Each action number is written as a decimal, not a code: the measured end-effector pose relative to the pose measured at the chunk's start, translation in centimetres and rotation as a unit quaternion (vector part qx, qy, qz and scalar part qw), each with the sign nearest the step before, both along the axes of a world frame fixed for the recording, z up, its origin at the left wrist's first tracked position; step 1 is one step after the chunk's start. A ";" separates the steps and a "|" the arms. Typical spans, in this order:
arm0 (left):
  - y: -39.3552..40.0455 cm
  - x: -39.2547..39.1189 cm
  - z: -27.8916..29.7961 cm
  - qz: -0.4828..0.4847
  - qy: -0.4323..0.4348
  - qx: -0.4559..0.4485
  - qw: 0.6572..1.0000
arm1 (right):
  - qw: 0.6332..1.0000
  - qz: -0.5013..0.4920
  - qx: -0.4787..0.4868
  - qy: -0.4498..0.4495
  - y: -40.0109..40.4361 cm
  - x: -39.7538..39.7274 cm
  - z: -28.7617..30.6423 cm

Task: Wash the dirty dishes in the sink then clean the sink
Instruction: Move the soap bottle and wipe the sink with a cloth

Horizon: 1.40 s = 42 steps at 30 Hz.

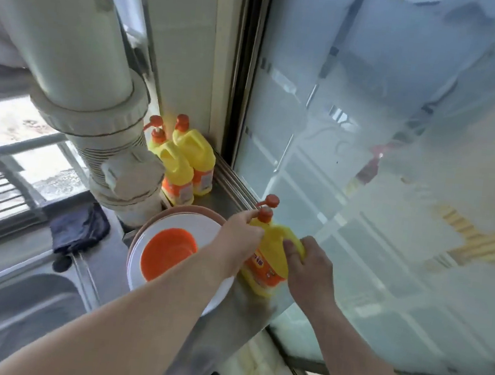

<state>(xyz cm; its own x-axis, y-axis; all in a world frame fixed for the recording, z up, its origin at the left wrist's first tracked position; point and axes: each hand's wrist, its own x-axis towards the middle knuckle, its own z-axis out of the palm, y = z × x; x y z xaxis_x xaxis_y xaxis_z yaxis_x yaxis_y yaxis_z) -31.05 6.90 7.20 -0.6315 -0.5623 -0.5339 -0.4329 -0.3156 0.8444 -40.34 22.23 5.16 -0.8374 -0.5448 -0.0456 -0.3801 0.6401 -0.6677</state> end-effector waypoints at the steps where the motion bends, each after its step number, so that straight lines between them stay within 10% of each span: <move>1: 0.1 -0.2 0.0 0.016 0.001 0.004 1.000 | 1.000 0.008 -0.005 -0.017 -0.5 -0.3 -0.3; 15: -1.6 3.1 0.5 0.147 0.074 0.087 0.983 | 0.991 0.065 -0.013 -0.118 -8.7 -0.5 0.7; 24: -2.9 20.1 0.2 0.251 0.094 -0.010 0.963 | 0.939 0.231 -0.191 0.167 -11.4 14.1 4.7; 34: -3.3 49.4 -7.6 0.417 -0.090 0.015 0.904 | 0.888 0.452 -0.055 -0.058 -18.7 36.9 -3.5; 42: -8.8 57.3 -8.7 0.557 0.067 0.156 0.813 | 0.855 0.344 0.046 -0.386 -23.0 51.4 -6.5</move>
<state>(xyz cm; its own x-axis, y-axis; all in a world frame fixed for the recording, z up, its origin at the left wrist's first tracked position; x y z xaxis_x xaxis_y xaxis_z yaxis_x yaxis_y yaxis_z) 26.27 -1.86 -1.47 0.1129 -0.6750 -0.7291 0.3590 -0.6565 0.6634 11.07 -0.75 -1.37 -0.0221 -0.8607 -0.5087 -0.1560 0.5055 -0.8486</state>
